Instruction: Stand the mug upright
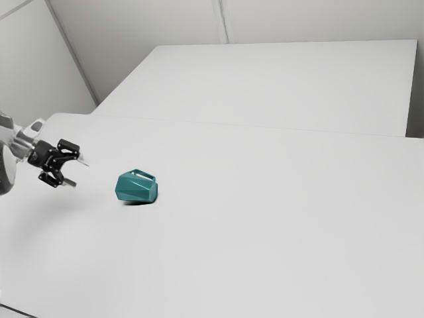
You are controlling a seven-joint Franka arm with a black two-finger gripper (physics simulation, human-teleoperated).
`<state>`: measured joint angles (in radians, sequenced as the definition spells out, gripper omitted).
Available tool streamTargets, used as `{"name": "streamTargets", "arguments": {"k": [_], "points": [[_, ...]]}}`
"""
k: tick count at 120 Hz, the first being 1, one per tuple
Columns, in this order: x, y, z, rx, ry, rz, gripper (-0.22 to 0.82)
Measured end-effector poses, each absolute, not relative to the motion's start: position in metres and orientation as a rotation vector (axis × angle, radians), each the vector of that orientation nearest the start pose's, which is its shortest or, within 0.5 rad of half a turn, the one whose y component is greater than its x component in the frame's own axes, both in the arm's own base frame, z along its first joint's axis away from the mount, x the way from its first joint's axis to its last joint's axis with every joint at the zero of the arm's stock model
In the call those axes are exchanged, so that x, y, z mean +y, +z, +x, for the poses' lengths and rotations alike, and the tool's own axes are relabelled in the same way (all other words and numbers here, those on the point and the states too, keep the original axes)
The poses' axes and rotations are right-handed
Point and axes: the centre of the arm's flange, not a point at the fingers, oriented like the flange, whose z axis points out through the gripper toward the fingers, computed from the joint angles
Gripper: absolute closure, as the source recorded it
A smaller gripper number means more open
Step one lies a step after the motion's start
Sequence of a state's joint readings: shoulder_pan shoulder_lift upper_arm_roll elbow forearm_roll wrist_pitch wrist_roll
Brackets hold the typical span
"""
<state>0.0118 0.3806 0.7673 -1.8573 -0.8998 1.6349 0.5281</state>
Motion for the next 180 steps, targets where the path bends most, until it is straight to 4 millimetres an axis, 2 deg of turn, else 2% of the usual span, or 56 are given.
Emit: {"name": "streamTargets", "arguments": {"k": [20,32,48,63,76,110,141,156,180], "points": [[0.323,0.329,0.483,0.526,-0.041,2.253,0.02],[0.318,0.324,0.491,0.446,-0.037,2.222,0.02],[0.313,0.327,0.502,0.351,-0.011,2.201,0.02],[0.310,0.312,0.510,0.304,-0.010,2.179,0.02],[0.308,0.304,0.526,0.253,0.003,2.173,0.02],[0.284,0.304,0.547,0.142,0.051,2.145,0.02],[0.260,0.297,0.542,0.117,0.083,2.117,0.02],[0.259,0.282,0.539,0.137,0.092,2.113,0.02],[0.253,0.276,0.543,0.130,0.120,2.108,0.05]]}}
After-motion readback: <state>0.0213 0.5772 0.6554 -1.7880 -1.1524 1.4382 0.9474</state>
